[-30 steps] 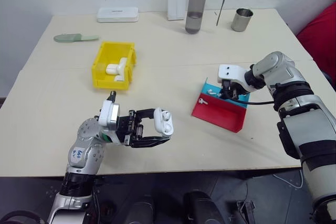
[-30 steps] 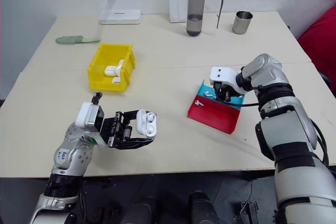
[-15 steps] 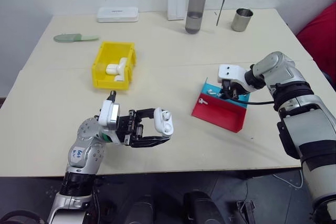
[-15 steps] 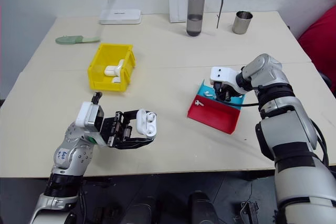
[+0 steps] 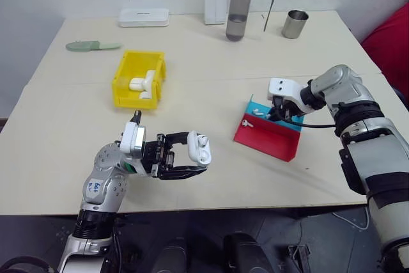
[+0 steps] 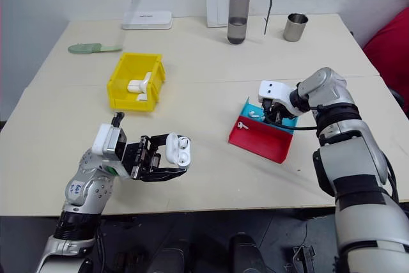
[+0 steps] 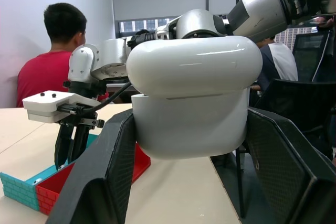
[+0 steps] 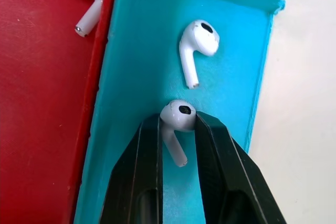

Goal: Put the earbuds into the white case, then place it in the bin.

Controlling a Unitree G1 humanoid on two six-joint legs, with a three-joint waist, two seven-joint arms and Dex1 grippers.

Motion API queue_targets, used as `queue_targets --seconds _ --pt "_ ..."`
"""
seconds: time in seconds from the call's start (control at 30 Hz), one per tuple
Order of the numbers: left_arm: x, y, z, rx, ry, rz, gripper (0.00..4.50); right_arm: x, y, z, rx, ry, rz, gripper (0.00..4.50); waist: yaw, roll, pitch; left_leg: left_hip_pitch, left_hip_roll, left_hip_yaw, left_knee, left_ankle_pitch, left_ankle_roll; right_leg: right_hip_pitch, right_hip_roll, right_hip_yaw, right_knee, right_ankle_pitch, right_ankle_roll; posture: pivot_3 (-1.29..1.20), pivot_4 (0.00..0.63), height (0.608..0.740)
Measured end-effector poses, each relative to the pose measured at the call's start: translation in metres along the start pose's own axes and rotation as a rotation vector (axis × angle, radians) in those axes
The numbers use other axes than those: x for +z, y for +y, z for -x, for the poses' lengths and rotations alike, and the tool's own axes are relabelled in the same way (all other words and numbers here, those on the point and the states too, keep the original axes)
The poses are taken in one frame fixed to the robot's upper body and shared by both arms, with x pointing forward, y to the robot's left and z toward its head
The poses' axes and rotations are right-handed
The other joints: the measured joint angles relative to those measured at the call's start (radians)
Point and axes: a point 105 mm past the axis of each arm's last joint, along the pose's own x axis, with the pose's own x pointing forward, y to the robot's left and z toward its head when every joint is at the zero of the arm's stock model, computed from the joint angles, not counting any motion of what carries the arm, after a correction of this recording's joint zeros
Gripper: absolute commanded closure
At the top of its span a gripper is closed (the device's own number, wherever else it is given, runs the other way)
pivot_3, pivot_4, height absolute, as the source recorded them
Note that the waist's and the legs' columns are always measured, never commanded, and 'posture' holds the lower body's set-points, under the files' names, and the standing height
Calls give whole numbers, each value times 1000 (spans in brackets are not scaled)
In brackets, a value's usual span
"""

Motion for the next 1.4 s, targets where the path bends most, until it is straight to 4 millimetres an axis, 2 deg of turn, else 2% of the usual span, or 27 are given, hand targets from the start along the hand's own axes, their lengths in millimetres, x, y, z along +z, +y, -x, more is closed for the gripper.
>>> queue_targets --seconds 0.13,0.23,0.3,0.37,0.47,0.57,0.67,0.7,0.87,1.03,1.4 --pt "0 0 0 -1 0 0 1746 0 -10 29 -47 -134 -97 3948 1 0 0 -1 0 0 -1 0 0 -1 0 0 0 0 0 0 150 740" --pt "1 0 -1 -4 -1 -2 1746 13 -11 57 -33 -311 -138 3948 1 0 0 -1 0 0 -1 0 0 -1 0 0 0 0 0 0 150 740" --pt "3 2 -3 -11 -6 -10 1746 27 -5 76 4 -495 -172 3948 3 0 0 -1 0 0 -1 0 0 -1 0 0 0 0 0 0 150 740" --pt "5 4 -5 -17 -16 -11 1746 39 9 87 58 -671 -221 3948 4 0 0 -1 0 0 -1 0 0 0 0 0 0 0 0 0 150 740" --pt "7 7 -7 -20 -28 -8 1746 60 46 98 214 -958 -289 3948 6 0 0 -2 1 0 0 0 0 0 0 -1 2 0 0 0 150 740" --pt "8 14 -12 -17 -54 -2 1746 83 78 109 314 -1154 -355 3948 6 0 0 -2 0 -1 2 0 0 0 0 -1 3 0 0 0 150 740" --pt "10 20 -18 -27 -76 0 1746 99 124 105 456 -1268 -423 3948 8 0 0 -2 0 -2 2 0 0 0 0 -1 2 0 0 0 150 740" --pt "10 21 -18 -25 -76 1 1746 102 133 101 493 -1274 -441 3948 7 0 0 -2 0 -2 1 0 0 0 0 -1 2 0 0 0 150 740" --pt "9 26 -25 -33 -100 14 1746 118 162 99 492 -1318 -449 3948 7 -1 0 -1 -2 -2 0 0 0 1 -1 0 1 0 0 0 150 740" --pt "10 27 -29 -48 -104 18 1746 123 166 88 468 -1328 -486 3948 3 -1 0 0 -2 -2 -1 0 0 1 -1 0 2 0 0 0 150 740" --pt "9 27 -29 -49 -104 22 1746 132 175 78 499 -1310 -444 3948 4 -1 0 0 -2 -2 -1 0 0 2 -1 0 1 0 0 0 150 740"
